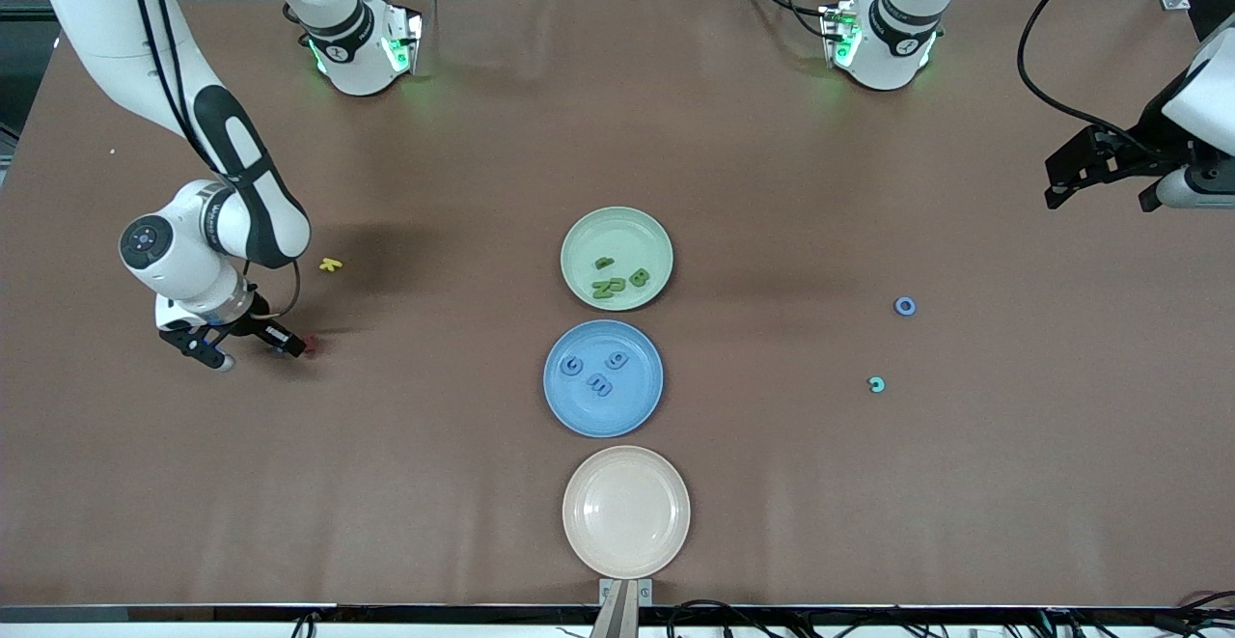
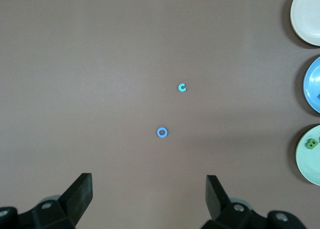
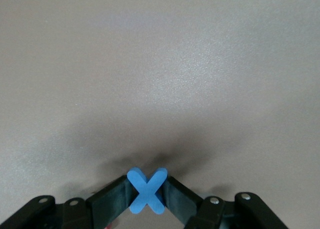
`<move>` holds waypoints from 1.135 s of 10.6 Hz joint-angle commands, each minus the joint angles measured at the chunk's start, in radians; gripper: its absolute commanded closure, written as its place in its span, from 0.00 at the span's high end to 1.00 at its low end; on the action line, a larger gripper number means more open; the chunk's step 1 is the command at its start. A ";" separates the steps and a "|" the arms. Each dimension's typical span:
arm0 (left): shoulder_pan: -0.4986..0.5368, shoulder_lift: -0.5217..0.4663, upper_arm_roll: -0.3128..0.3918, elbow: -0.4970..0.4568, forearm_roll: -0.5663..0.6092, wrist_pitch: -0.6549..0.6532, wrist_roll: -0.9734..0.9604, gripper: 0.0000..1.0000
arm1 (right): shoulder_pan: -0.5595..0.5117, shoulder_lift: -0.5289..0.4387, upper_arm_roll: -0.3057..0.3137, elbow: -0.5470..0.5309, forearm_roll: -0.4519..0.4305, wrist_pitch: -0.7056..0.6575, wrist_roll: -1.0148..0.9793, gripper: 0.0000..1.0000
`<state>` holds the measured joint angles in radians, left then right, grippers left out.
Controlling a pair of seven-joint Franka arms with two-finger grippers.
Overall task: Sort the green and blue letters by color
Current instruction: 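Close the right gripper on the blue x letter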
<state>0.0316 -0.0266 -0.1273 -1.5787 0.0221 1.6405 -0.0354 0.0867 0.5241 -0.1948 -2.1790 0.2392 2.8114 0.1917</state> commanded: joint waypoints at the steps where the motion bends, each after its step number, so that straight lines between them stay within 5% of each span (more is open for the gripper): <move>1: 0.004 -0.012 0.005 -0.004 -0.018 0.001 0.028 1.00 | -0.009 -0.001 0.025 0.010 0.017 -0.050 0.002 0.21; 12: 0.004 -0.003 0.005 -0.004 -0.021 0.001 0.028 1.00 | 0.002 -0.033 0.021 0.131 0.012 -0.219 -0.005 0.18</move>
<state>0.0317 -0.0233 -0.1270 -1.5802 0.0221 1.6405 -0.0353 0.0869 0.5234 -0.1779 -2.0775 0.2393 2.6632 0.1910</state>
